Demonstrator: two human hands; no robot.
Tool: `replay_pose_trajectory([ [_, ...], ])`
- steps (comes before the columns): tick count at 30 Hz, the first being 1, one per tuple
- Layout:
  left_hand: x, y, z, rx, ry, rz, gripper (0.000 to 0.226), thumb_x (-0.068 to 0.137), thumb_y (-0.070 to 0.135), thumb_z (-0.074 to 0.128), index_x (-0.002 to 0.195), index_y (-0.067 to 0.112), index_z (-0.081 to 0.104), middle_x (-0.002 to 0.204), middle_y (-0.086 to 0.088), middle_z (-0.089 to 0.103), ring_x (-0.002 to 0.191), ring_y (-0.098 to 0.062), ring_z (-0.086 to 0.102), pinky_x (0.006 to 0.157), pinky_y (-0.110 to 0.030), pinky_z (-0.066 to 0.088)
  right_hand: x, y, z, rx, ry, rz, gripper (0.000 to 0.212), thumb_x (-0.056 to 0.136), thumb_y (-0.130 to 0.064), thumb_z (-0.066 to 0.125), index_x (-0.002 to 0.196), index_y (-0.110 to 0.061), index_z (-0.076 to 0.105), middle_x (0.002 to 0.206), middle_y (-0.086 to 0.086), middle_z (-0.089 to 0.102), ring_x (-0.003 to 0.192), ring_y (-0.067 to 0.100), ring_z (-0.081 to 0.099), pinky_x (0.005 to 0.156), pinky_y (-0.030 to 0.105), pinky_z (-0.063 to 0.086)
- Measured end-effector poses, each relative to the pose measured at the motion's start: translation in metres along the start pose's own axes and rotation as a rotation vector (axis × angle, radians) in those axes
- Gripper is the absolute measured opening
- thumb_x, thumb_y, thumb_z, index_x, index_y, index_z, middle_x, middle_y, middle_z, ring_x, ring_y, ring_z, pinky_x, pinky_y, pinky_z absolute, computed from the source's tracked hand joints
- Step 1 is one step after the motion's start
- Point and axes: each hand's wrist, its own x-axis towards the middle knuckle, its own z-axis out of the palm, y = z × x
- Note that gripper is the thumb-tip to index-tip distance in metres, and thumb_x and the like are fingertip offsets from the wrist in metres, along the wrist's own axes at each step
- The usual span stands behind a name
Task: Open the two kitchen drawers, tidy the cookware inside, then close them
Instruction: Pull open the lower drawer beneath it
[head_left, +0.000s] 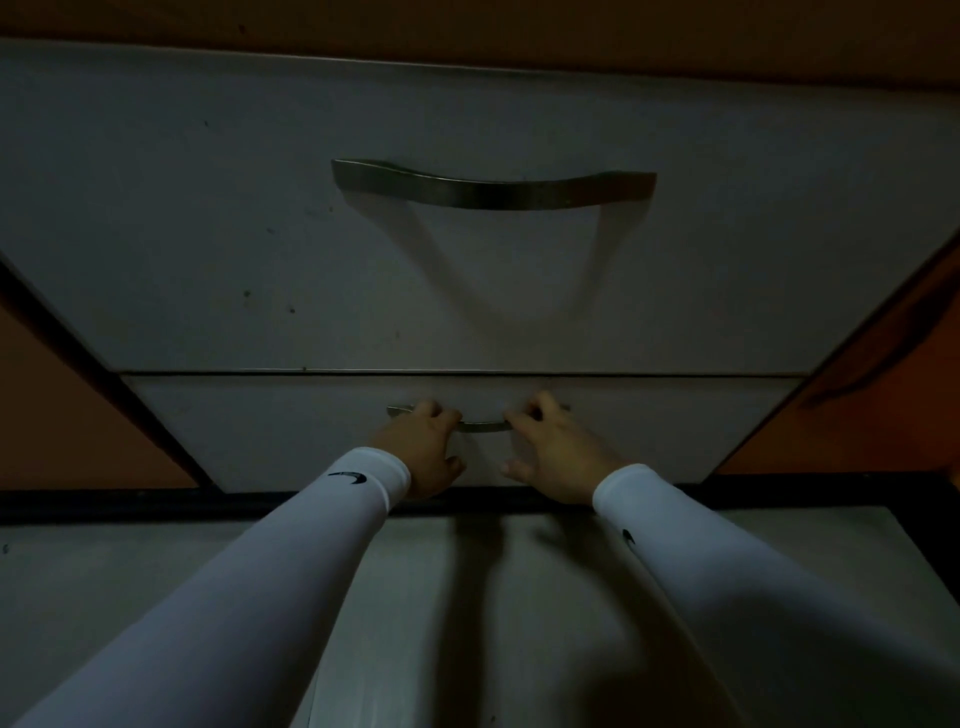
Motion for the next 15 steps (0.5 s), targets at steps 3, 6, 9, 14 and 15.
replay_pose_trajectory([
  [3, 0.000, -0.001, 0.004, -0.011, -0.016, -0.003, 0.070, 0.085, 0.042, 0.057, 0.143, 0.020, 0.027, 0.147, -0.012, 0.028, 0.124, -0.034, 0.046, 0.102, -0.044, 0.043, 0.002, -0.002, 0.004, 0.006, 0.001, 0.034, 0.068, 0.084, -0.053, 0.058, 0.141, -0.026, 0.034, 0.137, 0.005, 0.026, 0.123, 0.030, 0.040, 0.101, 0.044, 0.042],
  [6, -0.001, -0.001, 0.007, -0.019, -0.030, -0.012, 0.074, 0.082, 0.041, 0.060, 0.144, 0.022, 0.024, 0.149, -0.010, 0.023, 0.126, -0.034, 0.044, 0.101, -0.042, 0.043, 0.002, -0.005, 0.007, 0.007, 0.006, 0.049, 0.066, 0.083, -0.054, 0.057, 0.138, -0.026, 0.036, 0.137, 0.005, 0.025, 0.122, 0.032, 0.040, 0.100, 0.045, 0.042],
  [9, -0.001, 0.000, 0.008, -0.041, -0.040, -0.030, 0.076, 0.082, 0.040, 0.061, 0.145, 0.023, 0.022, 0.151, -0.008, 0.021, 0.129, -0.033, 0.041, 0.102, -0.042, 0.041, 0.001, -0.006, 0.007, 0.001, -0.003, 0.064, 0.066, 0.083, -0.057, 0.055, 0.138, -0.026, 0.035, 0.139, 0.004, 0.023, 0.122, 0.033, 0.040, 0.099, 0.045, 0.043],
  [14, -0.003, 0.003, 0.010, -0.049, -0.057, -0.052, 0.079, 0.080, 0.040, 0.061, 0.146, 0.025, 0.020, 0.154, -0.006, 0.016, 0.132, -0.034, 0.038, 0.104, -0.045, 0.040, -0.002, -0.009, 0.006, 0.000, -0.025, 0.092, 0.066, 0.083, -0.057, 0.055, 0.139, -0.027, 0.034, 0.142, 0.003, 0.021, 0.125, 0.032, 0.039, 0.100, 0.045, 0.042],
  [15, -0.004, 0.003, 0.011, -0.050, -0.057, -0.055, 0.080, 0.080, 0.040, 0.061, 0.146, 0.025, 0.019, 0.154, -0.006, 0.015, 0.133, -0.035, 0.037, 0.104, -0.045, 0.040, -0.003, -0.010, 0.006, -0.004, -0.030, 0.099, 0.066, 0.083, -0.057, 0.054, 0.139, -0.026, 0.034, 0.143, 0.003, 0.020, 0.126, 0.033, 0.039, 0.100, 0.045, 0.042],
])
